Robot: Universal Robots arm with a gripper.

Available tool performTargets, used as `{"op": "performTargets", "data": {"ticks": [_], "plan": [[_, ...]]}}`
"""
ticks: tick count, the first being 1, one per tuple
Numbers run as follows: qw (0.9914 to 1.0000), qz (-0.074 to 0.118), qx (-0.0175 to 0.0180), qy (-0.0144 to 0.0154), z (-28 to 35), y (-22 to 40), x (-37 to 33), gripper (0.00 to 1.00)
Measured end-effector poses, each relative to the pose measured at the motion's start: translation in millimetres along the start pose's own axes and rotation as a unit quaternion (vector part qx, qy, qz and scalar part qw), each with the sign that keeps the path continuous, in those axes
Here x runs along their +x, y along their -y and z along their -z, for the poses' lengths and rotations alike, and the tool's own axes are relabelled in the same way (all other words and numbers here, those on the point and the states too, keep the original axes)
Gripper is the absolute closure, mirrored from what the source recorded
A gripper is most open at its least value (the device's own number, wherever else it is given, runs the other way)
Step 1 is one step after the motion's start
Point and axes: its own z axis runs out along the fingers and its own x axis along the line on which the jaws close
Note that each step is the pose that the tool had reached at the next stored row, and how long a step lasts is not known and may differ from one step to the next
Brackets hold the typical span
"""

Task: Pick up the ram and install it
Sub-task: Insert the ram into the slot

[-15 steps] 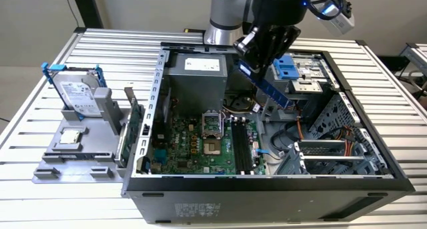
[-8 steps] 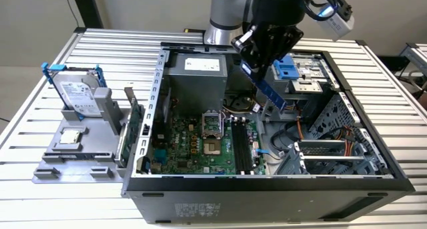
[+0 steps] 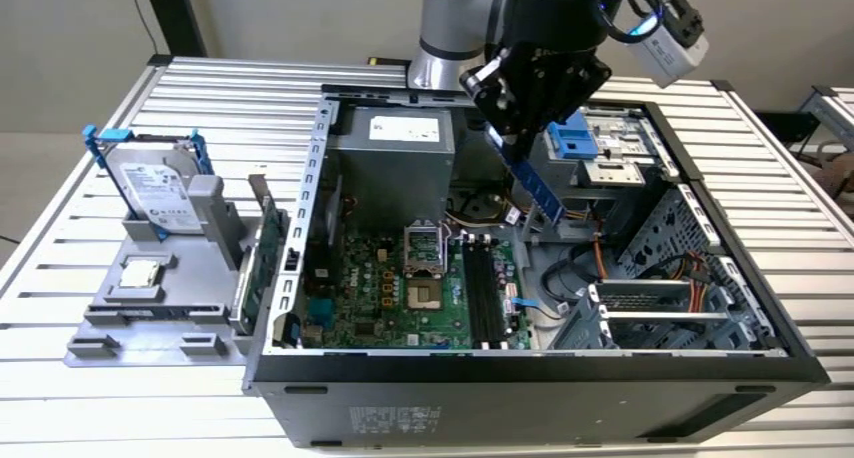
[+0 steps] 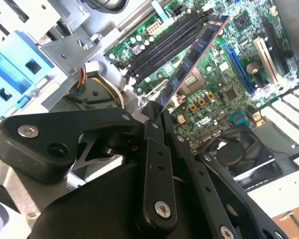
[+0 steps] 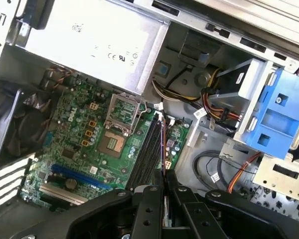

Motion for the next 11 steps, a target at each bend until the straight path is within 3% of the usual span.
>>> {"op": "performTargets", "data": {"ticks": [4, 11], "plan": [[0.99958, -0.029, 0.0002, 0.0002, 0.0, 0.0, 0.0, 1.0], [0.99783, -0.066, 0.0004, 0.0006, -0.2, 0.3, -0.8, 1.0]]}}
